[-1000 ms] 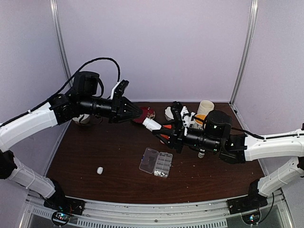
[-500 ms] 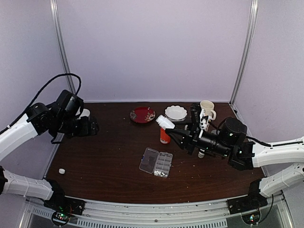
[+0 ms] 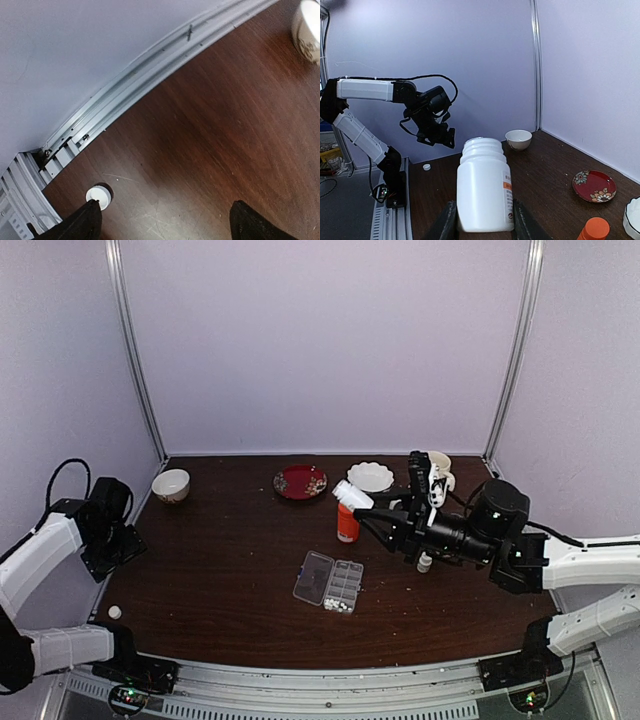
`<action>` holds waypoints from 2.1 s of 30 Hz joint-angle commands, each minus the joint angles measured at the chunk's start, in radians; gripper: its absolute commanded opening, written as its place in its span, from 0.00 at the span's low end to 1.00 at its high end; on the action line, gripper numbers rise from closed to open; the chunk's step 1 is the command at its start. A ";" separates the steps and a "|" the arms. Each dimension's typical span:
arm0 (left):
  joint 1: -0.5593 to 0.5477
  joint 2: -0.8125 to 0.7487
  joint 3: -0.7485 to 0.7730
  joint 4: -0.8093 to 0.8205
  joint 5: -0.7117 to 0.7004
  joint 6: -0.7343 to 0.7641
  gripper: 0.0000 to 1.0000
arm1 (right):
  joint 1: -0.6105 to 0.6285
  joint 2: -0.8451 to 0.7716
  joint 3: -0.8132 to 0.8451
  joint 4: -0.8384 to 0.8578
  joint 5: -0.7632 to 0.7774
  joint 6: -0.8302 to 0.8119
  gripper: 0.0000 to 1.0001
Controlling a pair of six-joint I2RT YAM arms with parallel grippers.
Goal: Sort the pills into containers
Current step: Pick up the lid of the pill bottle from the corner of the board.
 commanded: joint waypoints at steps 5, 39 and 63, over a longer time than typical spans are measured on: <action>0.120 -0.097 -0.155 0.134 -0.001 -0.184 0.85 | -0.009 -0.022 0.199 -0.278 -0.122 -0.039 0.00; 0.397 0.008 -0.394 0.336 0.148 -0.198 0.58 | -0.012 -0.022 0.347 -0.454 -0.077 -0.051 0.00; 0.396 -0.070 -0.399 0.174 0.242 -0.241 0.74 | -0.012 0.005 0.330 -0.419 -0.098 -0.060 0.00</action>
